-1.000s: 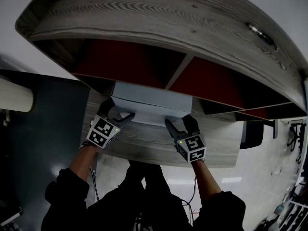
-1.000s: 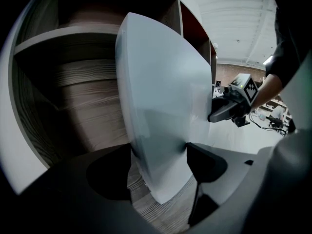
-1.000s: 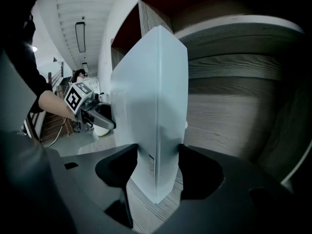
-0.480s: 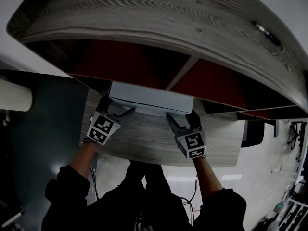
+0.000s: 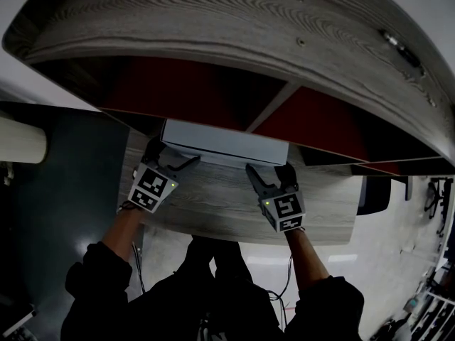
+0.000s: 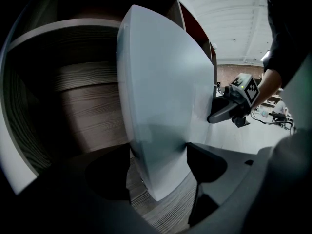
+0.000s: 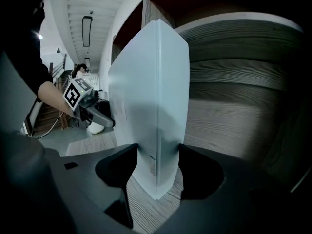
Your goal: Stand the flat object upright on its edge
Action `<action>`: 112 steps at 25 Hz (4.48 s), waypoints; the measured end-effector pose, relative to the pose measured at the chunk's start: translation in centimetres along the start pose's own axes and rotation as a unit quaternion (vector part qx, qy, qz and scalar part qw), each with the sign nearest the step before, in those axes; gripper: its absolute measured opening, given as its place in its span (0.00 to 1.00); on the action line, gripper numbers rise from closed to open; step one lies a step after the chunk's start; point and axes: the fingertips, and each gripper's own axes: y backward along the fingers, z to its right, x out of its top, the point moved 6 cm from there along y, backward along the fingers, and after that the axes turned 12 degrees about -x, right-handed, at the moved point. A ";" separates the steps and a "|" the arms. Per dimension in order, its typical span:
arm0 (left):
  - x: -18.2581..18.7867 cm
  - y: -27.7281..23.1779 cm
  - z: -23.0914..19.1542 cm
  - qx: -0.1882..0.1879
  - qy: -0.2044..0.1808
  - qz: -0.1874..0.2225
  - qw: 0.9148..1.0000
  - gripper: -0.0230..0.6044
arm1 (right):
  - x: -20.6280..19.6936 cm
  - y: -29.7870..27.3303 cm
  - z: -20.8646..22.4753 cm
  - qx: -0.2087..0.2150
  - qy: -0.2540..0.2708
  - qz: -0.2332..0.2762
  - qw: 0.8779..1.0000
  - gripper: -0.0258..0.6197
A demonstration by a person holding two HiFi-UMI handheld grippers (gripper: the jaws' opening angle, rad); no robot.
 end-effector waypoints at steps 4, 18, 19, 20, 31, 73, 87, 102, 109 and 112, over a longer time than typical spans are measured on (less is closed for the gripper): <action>-0.1 0.1 0.2 -0.001 0.002 -0.001 1.000 0.61 | 0.0 -0.1 0.2 0.007 0.010 -0.003 1.000 0.43; 0.0 0.1 0.2 0.008 0.015 0.003 1.000 0.61 | 0.1 -0.4 0.4 0.012 0.008 0.002 1.000 0.43; 0.0 0.1 0.2 0.008 0.014 0.003 1.000 0.62 | 0.1 -0.4 0.4 0.012 0.008 0.003 1.000 0.43; 0.0 0.1 0.3 0.007 0.014 0.003 1.000 0.62 | 0.1 -0.3 0.4 0.012 0.008 0.004 1.000 0.43; -0.1 1.0 0.4 0.000 0.014 0.004 1.000 0.62 | 0.7 0.4 0.4 0.013 -0.011 0.022 1.000 0.43; 0.3 8.8 11.4 0.064 0.066 0.060 0.994 0.06 | 0.2 12.9 -5.6 -0.085 -0.086 -0.001 0.993 0.11; 2.5 12.0 21.7 0.084 0.101 0.127 0.983 0.05 | 1.7 23.7 -8.1 -0.089 -0.092 0.076 0.989 0.10; 2.4 13.8 27.5 0.074 0.087 0.133 0.984 0.05 | 0.0 28.3 -10.4 -0.090 -0.100 0.092 0.987 0.09; 1.9 14.4 28.5 0.072 0.085 0.129 0.985 0.05 | -0.4 28.9 -11.1 -0.089 -0.105 0.091 0.986 0.09; 1.6 14.7 28.7 0.072 0.085 0.127 0.986 0.05 | -0.5 29.2 -11.4 -0.089 -0.105 0.092 0.986 0.09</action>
